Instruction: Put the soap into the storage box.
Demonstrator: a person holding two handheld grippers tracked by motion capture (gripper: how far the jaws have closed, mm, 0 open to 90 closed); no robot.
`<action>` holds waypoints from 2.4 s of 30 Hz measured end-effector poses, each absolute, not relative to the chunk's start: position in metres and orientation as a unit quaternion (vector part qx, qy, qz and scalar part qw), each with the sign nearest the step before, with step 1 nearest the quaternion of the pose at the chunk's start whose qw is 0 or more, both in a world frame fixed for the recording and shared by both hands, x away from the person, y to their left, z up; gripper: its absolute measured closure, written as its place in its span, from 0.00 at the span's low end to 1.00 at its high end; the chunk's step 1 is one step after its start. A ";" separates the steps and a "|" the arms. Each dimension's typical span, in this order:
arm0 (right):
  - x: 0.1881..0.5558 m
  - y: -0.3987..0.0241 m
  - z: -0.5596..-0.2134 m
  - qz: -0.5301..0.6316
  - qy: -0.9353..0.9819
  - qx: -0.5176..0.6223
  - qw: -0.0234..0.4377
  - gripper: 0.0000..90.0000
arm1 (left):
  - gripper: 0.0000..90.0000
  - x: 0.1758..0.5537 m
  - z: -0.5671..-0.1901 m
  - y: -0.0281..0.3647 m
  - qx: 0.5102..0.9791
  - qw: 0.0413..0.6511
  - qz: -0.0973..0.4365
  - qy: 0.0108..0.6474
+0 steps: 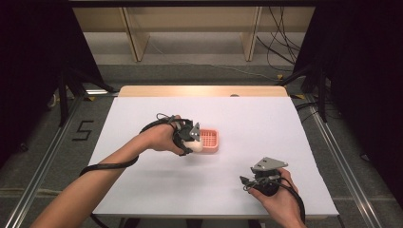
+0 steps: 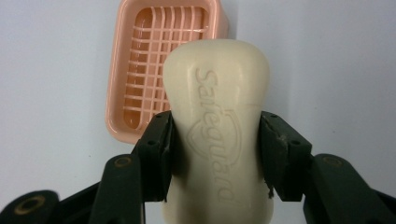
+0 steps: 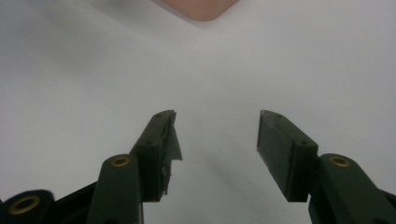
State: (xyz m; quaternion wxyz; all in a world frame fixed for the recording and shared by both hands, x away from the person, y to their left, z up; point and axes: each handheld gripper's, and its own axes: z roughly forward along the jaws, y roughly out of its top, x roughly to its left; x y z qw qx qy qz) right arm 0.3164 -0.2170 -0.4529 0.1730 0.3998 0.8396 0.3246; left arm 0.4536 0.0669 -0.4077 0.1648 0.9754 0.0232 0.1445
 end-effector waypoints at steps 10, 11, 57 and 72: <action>0.317 -0.217 -0.453 0.325 0.840 0.399 0.173 0.53 | 0.54 0.459 -0.405 0.065 0.973 0.169 0.154 0.021; 0.316 -0.217 -0.453 0.325 0.840 0.399 0.172 0.53 | 0.54 0.459 -0.405 0.064 0.973 0.170 0.152 0.023; 0.317 -0.217 -0.454 0.329 0.839 0.396 0.175 0.53 | 0.54 0.479 -0.408 0.048 0.972 0.169 0.165 0.016; 0.316 -0.217 -0.453 0.328 0.835 0.406 0.173 0.53 | 0.54 0.483 -0.411 0.042 0.972 0.171 0.159 0.021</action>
